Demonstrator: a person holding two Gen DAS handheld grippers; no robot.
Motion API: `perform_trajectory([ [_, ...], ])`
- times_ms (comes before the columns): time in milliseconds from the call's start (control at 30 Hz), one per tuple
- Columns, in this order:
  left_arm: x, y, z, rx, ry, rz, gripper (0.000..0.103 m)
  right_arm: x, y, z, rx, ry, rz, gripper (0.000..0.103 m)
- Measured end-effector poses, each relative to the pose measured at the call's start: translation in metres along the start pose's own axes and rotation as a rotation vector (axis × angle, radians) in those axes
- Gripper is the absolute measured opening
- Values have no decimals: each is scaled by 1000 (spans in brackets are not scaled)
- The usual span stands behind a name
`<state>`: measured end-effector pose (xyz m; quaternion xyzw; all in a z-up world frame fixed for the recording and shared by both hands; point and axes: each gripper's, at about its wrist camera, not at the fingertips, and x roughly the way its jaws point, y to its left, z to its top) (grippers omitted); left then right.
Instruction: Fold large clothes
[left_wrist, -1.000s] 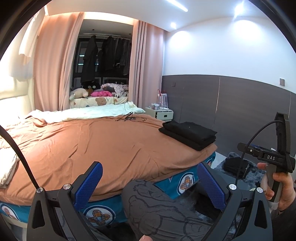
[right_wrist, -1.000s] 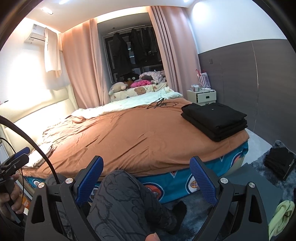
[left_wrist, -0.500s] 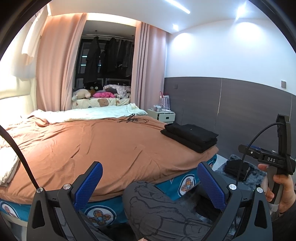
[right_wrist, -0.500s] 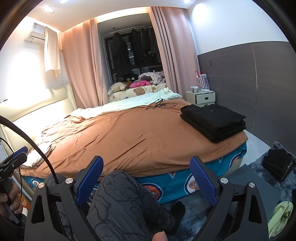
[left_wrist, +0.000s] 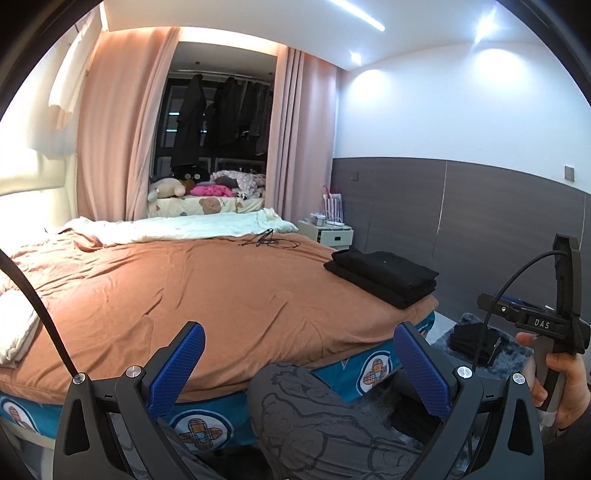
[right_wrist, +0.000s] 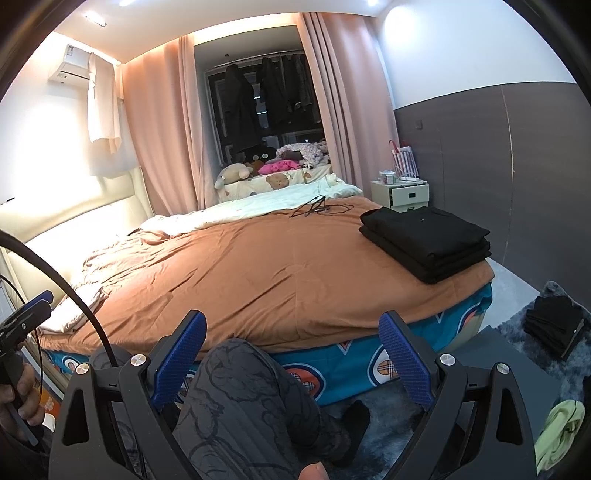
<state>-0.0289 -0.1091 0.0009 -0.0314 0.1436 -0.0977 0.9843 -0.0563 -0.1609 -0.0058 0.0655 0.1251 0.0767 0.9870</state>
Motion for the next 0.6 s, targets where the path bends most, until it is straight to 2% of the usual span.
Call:
perform_trajectory([
  [600,-20,-4,-4,-9,-41,12,103,-8,-6,-1,-10,-4,6,94],
])
